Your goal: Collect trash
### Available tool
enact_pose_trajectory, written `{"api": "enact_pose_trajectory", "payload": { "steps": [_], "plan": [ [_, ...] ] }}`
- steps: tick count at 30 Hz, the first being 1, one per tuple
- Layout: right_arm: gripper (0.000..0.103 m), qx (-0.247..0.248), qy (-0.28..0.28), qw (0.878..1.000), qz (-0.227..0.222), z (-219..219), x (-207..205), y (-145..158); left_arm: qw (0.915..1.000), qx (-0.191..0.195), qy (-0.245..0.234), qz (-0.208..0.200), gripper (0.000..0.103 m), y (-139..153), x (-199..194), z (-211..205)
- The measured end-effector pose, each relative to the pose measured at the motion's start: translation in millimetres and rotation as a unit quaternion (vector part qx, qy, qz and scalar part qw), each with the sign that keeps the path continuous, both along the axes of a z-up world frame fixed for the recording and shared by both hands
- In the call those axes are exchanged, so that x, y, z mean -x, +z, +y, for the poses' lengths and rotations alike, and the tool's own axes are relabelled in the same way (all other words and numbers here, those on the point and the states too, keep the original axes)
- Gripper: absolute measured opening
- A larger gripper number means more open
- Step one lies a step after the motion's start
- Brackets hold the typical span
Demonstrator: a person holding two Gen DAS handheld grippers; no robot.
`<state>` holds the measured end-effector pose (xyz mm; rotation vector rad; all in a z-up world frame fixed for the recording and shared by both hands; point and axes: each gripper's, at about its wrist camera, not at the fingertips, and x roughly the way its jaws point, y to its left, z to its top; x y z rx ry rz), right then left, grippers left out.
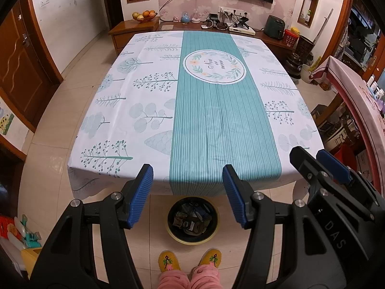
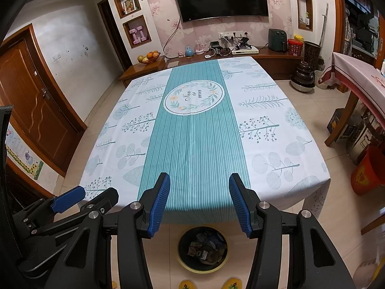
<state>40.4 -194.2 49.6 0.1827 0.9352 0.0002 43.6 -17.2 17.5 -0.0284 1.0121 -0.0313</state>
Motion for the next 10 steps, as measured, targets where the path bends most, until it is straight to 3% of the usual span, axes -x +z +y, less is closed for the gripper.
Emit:
{"api": "enact_pose_trajectory", "payload": {
  "steps": [10],
  "plan": [
    [0.052, -0.001, 0.000, 1.000, 0.001, 0.0, 0.7, -0.4, 1.0000, 0.000, 0.003, 0.002, 0.057, -0.3, 2.4, 0.4]
  ]
}}
